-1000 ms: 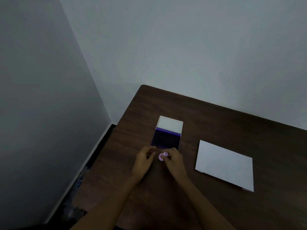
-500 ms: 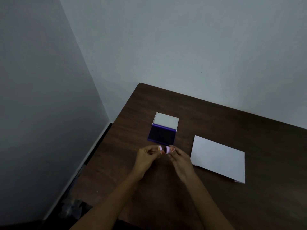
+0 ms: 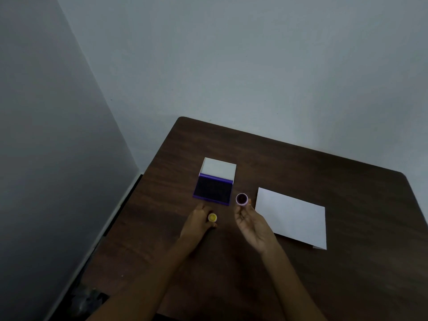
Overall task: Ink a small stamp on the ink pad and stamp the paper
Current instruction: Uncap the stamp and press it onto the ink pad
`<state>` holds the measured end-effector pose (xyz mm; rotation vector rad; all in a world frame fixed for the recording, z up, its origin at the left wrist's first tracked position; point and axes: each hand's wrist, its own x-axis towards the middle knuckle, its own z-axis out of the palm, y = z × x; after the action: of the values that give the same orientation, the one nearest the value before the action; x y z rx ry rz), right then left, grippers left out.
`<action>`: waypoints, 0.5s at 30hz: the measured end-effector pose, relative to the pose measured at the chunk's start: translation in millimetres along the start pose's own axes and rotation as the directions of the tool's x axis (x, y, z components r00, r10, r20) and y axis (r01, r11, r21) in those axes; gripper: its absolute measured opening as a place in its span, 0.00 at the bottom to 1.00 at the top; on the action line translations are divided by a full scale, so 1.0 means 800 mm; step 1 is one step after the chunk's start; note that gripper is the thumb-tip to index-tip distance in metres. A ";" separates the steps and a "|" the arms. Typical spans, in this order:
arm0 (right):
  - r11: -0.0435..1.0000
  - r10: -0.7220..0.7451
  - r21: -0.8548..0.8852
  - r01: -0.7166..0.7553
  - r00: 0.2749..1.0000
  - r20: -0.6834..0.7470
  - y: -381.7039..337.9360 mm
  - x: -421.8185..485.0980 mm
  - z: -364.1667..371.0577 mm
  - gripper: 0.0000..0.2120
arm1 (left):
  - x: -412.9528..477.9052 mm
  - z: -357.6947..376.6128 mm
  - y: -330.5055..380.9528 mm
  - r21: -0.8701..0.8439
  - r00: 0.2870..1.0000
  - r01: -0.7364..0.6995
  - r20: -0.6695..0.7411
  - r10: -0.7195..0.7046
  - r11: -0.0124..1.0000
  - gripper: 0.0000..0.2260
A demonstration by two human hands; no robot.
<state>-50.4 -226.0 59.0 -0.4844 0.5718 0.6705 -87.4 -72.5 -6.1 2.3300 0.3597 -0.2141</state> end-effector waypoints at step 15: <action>0.312 -0.524 -0.923 0.225 0.851 0.031 0.016 0.080 0.032 0.05 | 0.047 -0.029 -0.055 -0.011 0.969 -0.119 -0.219 0.113 0.993 0.32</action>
<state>-9.5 -174.1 34.5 -1.7657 0.2611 0.3825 -65.0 -19.2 -29.1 2.3471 0.3290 0.1034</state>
